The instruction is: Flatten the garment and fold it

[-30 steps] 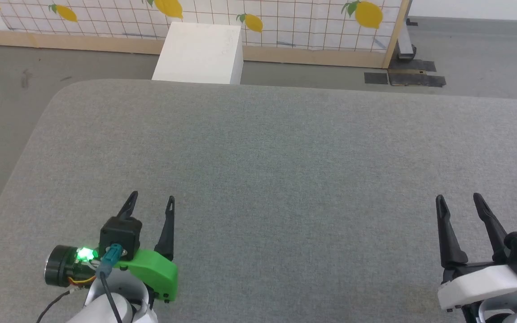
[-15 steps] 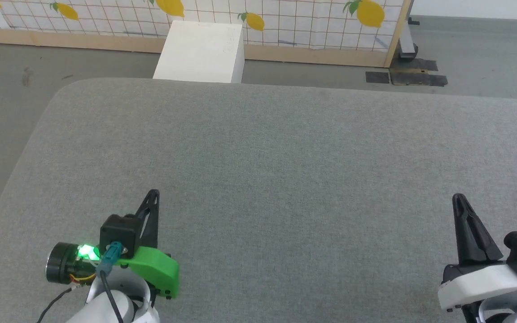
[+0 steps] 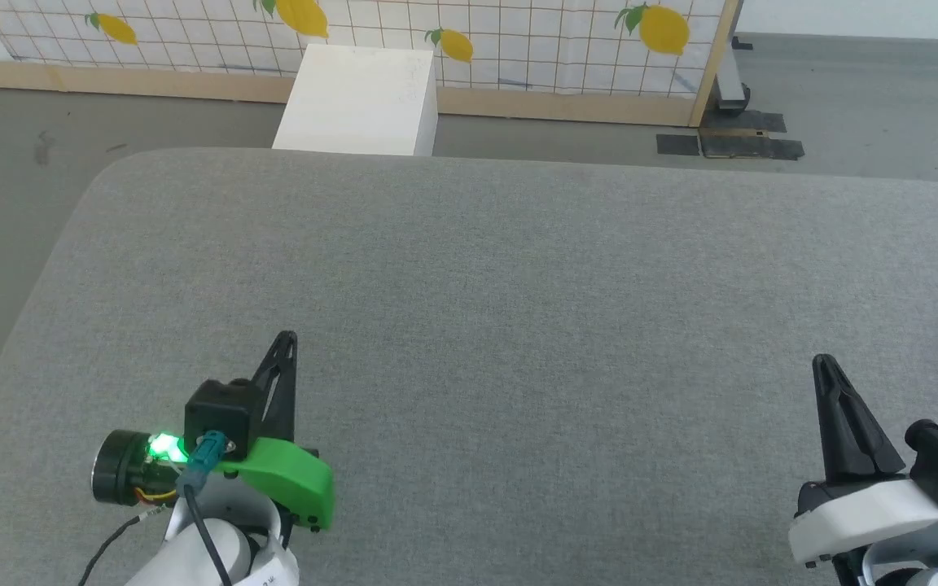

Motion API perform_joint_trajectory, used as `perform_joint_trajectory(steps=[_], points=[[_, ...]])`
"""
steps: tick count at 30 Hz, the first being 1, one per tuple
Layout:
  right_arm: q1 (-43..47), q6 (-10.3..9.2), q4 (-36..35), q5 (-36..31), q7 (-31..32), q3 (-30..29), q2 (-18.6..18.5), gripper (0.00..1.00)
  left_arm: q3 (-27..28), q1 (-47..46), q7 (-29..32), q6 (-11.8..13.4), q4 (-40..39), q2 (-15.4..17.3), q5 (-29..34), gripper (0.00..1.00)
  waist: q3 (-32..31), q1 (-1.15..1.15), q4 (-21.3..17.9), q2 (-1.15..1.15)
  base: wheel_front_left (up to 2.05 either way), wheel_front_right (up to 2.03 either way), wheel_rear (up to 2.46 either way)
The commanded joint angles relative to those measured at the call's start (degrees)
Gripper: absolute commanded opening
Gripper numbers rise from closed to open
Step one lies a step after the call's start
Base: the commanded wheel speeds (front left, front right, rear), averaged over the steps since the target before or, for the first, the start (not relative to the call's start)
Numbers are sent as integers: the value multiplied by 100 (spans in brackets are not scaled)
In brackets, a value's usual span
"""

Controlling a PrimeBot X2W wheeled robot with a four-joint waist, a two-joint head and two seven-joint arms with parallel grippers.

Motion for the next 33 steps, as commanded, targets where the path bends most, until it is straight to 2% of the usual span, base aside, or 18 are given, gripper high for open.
perform_joint_trajectory(steps=[1, 33], points=[[-54, -1, 15, -88, 22, 20, 24, 0, 110, 109, 16, -60, -7, -84, 99, 0, -5, 0, -5, 0, 0, 0, 0], [-145, -3, 95, -270, 176, 156, 66, 0, 1226, 496, 272, -765, -17, -878, 996, 0, -110, 0, -124, 0, 0, 0, 0]])
